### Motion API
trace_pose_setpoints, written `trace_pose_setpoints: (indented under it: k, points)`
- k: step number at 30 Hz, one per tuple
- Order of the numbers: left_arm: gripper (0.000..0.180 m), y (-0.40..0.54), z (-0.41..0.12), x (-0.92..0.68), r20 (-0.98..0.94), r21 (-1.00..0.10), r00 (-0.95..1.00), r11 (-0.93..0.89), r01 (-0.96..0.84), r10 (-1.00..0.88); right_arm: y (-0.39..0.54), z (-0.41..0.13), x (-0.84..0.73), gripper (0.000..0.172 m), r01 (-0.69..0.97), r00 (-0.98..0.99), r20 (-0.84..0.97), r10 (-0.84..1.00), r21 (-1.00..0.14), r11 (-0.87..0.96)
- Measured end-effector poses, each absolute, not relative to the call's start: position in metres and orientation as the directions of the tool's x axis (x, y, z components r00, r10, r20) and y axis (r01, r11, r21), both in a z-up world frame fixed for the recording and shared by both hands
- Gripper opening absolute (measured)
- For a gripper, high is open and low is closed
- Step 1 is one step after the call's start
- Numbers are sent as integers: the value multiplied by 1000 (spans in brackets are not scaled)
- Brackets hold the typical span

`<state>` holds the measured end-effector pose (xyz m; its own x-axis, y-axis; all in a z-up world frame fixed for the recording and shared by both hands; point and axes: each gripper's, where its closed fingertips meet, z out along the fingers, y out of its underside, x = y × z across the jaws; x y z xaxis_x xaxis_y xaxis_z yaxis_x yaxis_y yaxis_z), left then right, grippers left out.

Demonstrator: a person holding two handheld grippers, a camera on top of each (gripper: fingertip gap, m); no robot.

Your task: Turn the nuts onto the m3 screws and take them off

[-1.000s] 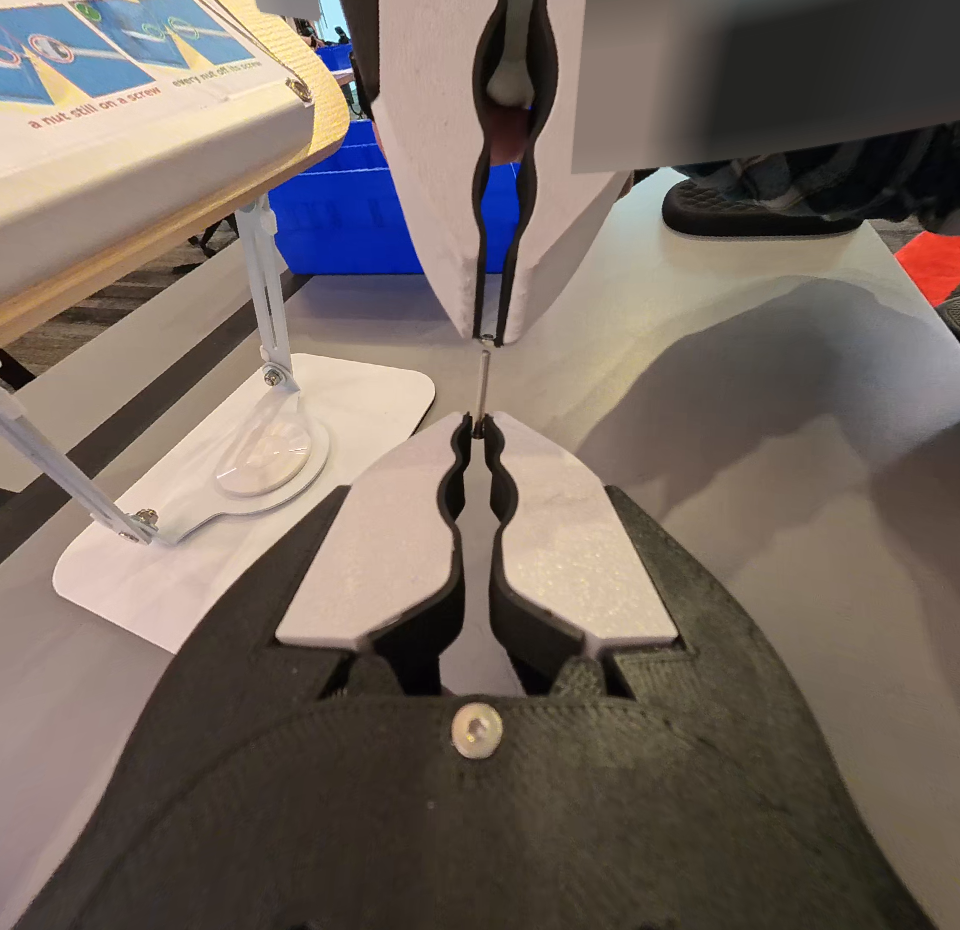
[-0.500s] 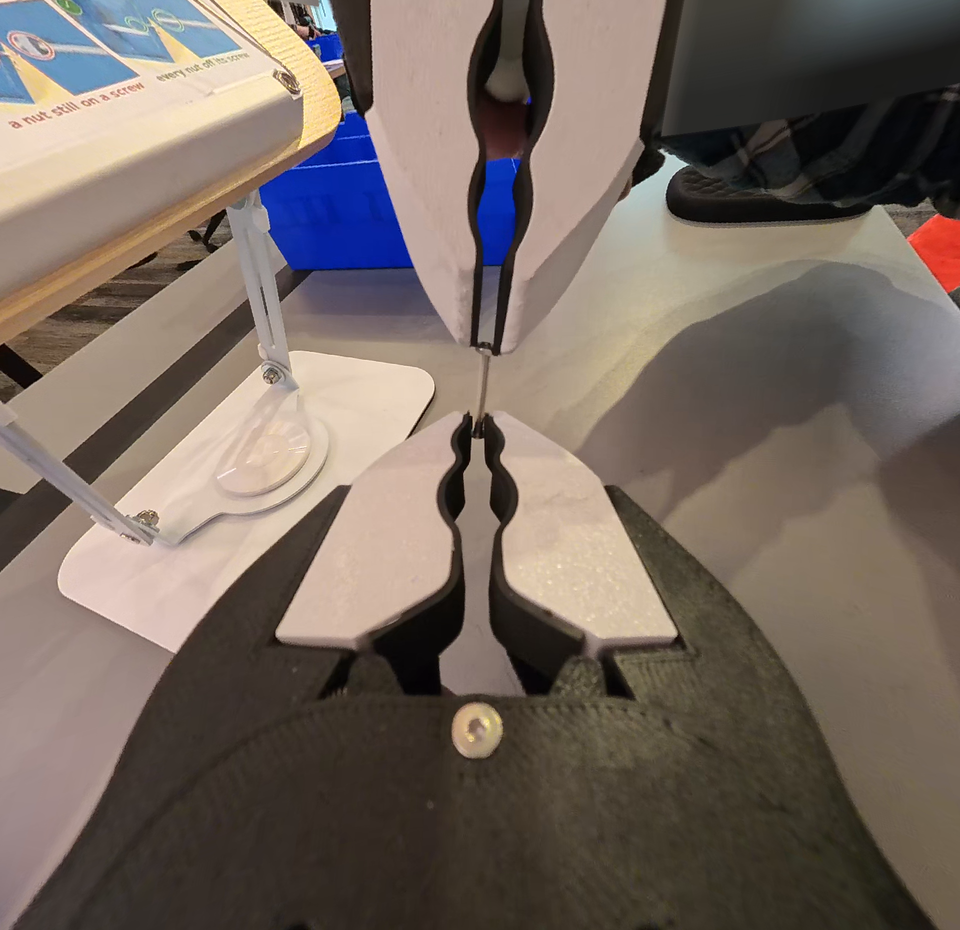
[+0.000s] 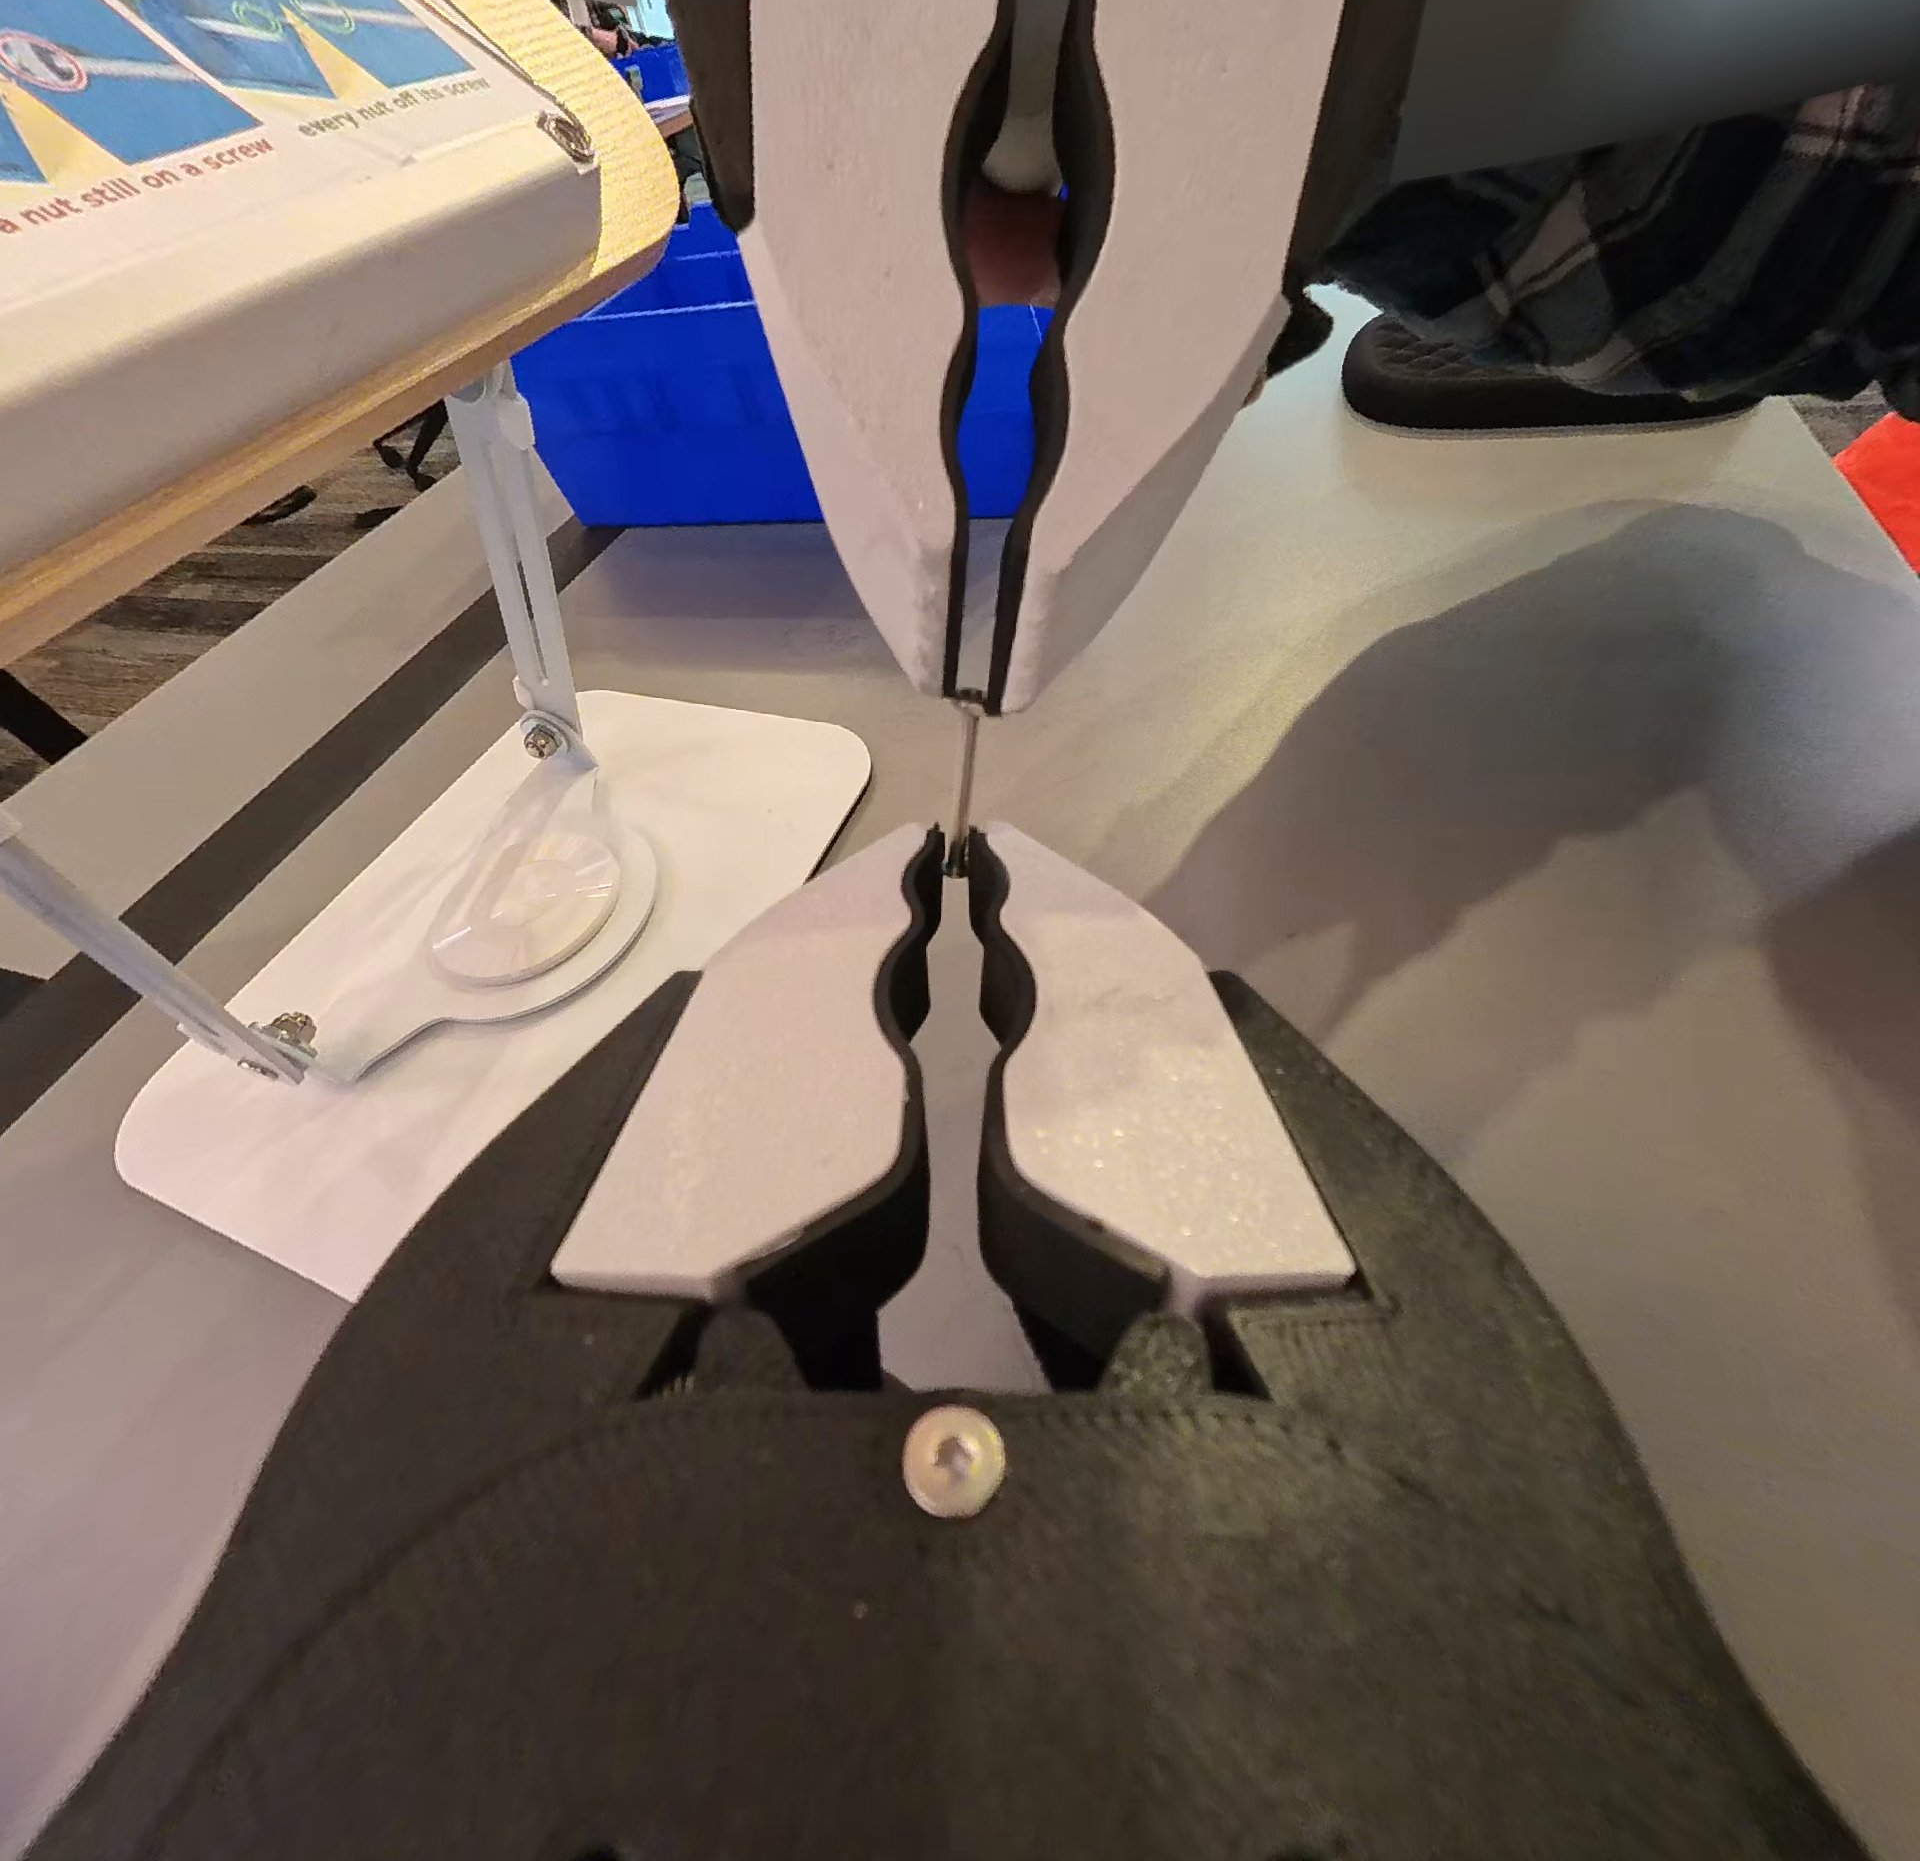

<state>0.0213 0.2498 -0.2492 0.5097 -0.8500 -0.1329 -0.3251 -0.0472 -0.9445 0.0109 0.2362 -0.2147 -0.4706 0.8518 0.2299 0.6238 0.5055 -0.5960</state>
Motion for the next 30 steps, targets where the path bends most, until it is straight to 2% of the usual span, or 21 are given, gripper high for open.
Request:
trace_pose_setpoints:
  k: [14, 30]
  points:
    - [4, 250, -253, 22, -133, -939, 509, -56, -340, -851, 237, -218, 13, 5, 628, -501, 225, 836, -570, 530]
    - [4, 263, -255, 15, -215, -914, 608, -61, -401, -764, 246, -221, 9, 5, 673, -358, 234, 904, -607, 423]
